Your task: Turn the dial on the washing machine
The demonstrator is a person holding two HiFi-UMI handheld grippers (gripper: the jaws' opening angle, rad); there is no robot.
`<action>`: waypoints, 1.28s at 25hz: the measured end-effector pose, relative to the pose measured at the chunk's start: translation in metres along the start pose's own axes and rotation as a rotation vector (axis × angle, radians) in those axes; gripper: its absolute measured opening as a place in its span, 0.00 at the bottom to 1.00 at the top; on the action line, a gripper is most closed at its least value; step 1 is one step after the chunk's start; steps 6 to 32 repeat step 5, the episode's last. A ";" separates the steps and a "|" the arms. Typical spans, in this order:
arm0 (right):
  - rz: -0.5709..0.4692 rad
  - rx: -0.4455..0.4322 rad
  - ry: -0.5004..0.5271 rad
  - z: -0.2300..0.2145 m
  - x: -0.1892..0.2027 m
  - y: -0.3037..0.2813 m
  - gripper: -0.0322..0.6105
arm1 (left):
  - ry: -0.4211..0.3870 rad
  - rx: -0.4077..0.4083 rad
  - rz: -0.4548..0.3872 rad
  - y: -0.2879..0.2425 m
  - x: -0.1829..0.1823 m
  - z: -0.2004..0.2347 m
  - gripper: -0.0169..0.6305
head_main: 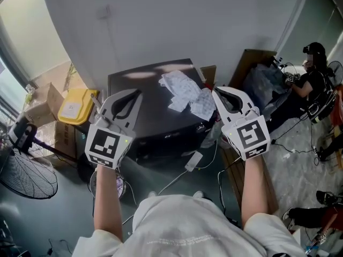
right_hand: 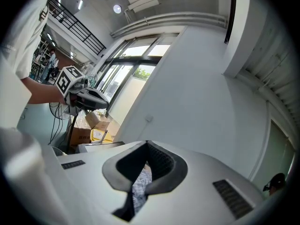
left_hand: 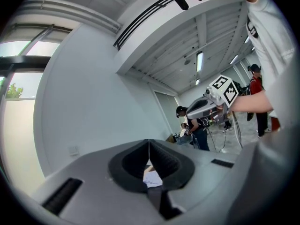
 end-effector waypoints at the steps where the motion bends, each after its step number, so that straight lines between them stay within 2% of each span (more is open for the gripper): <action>1: 0.000 -0.002 0.000 0.001 0.000 0.000 0.07 | -0.003 0.008 0.002 0.000 0.000 -0.002 0.05; 32: 0.000 -0.003 0.000 0.002 0.001 -0.002 0.07 | -0.004 0.024 0.011 0.000 0.003 -0.004 0.05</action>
Point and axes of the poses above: the fingertips, and each gripper's own axes: y backward along the fingers, z to its left, x out of its underside, the point moved 3 cm from there along y, backward along the fingers, and after that the axes turned 7 degrees about -z, right-handed, at the moved point
